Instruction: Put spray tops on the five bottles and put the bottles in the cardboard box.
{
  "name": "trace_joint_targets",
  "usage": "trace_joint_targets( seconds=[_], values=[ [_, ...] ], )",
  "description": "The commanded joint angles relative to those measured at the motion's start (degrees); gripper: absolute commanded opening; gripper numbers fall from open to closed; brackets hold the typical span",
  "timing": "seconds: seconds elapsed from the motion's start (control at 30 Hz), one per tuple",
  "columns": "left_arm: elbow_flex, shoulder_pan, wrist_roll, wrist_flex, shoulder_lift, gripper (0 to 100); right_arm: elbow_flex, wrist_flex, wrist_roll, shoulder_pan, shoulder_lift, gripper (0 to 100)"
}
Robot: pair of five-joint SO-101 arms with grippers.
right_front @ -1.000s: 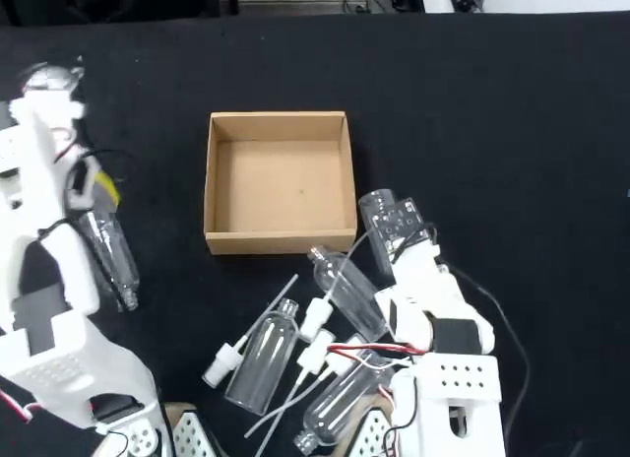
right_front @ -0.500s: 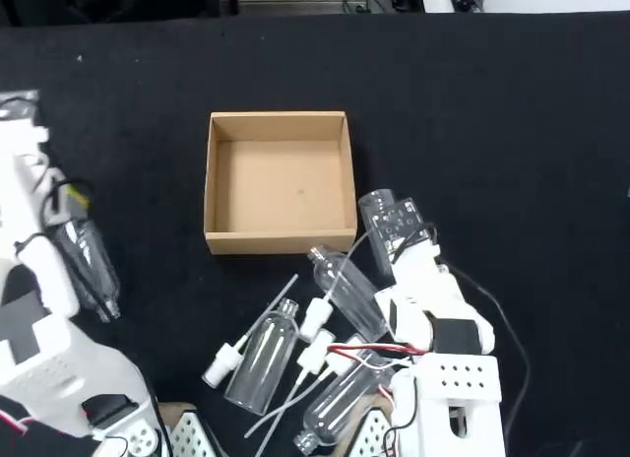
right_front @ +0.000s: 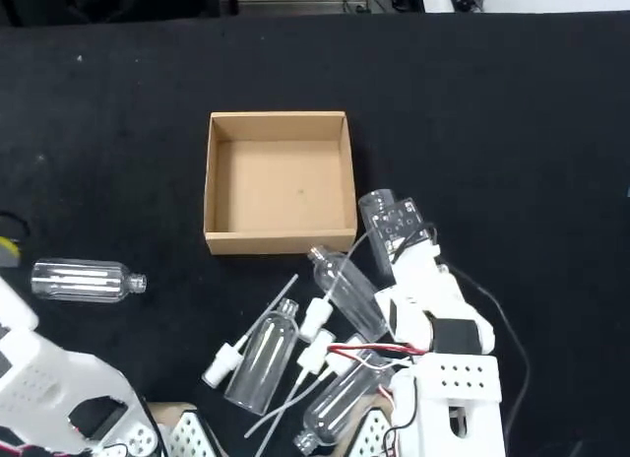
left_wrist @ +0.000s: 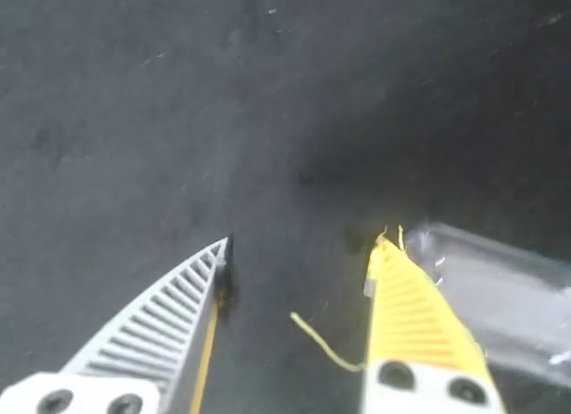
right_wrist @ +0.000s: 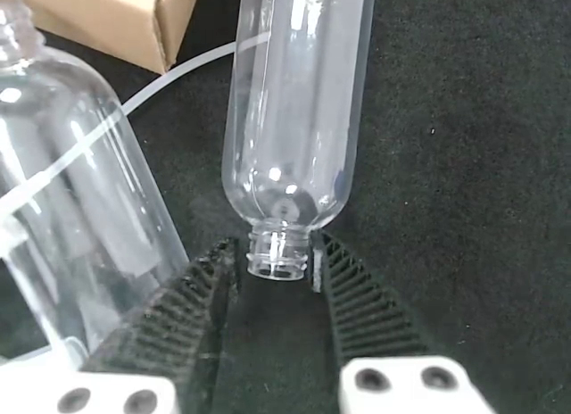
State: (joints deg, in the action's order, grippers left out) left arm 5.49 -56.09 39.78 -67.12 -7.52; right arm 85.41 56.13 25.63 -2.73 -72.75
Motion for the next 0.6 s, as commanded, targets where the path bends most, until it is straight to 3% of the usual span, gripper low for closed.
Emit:
trace_joint_targets(
  seconds=[0.0,0.13,0.27,0.47,0.57],
  values=[
    [-11.74,-1.01,6.77,-10.90,1.05,23,-0.22,-0.88,0.00,0.88,-0.92,11.7],
    [-20.79,3.21,18.20,-24.70,0.44,22,-0.22,-0.88,0.00,0.88,-0.92,11.7],
    [-21.05,9.19,32.79,-33.41,0.97,23,-0.22,-0.88,0.00,0.88,-0.92,11.7],
    [-14.02,15.96,43.87,-32.97,1.05,23,-0.22,-0.88,0.09,0.88,-0.92,11.7],
    [-10.24,16.48,48.88,-28.57,1.32,26,-0.22,-0.88,0.18,0.88,-0.92,11.7]
  ],
)
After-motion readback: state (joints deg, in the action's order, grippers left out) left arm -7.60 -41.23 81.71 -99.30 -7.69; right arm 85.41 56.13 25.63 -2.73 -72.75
